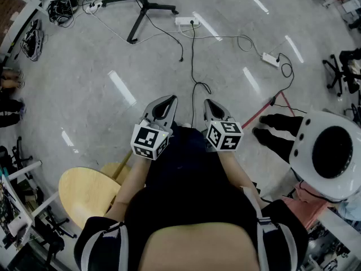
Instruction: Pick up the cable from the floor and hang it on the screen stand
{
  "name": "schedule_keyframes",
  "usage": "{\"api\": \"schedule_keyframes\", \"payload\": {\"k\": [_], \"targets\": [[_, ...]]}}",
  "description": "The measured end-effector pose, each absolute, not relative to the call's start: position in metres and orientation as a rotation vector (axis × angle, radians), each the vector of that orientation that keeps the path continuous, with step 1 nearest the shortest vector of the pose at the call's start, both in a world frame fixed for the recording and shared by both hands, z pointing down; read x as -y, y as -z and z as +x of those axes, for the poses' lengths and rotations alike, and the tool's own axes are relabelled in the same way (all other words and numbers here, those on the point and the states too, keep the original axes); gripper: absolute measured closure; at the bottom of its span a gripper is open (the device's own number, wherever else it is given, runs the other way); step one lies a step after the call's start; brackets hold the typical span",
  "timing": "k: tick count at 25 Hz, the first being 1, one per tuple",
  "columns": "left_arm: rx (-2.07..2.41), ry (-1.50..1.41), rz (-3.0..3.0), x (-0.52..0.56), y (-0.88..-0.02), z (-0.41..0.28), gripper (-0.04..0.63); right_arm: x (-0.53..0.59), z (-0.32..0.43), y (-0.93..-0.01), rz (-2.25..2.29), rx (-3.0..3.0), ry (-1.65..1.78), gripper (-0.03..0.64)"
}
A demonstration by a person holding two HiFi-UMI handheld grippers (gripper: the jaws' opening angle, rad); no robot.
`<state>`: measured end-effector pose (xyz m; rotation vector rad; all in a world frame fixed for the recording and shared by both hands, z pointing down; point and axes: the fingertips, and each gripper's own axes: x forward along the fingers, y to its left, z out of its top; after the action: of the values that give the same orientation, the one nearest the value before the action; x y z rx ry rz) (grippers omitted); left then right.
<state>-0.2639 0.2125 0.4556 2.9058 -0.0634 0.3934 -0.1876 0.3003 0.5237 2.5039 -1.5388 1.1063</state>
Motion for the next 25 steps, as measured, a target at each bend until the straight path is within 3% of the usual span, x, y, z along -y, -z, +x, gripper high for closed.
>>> {"api": "schedule_keyframes", "payload": {"k": [25], "targets": [[0.046, -0.417, 2.88, -0.185, -0.464, -0.201, 0.588, -0.29, -0.116, -0.532, 2.604, 1.471, -1.135, 0.591]]}}
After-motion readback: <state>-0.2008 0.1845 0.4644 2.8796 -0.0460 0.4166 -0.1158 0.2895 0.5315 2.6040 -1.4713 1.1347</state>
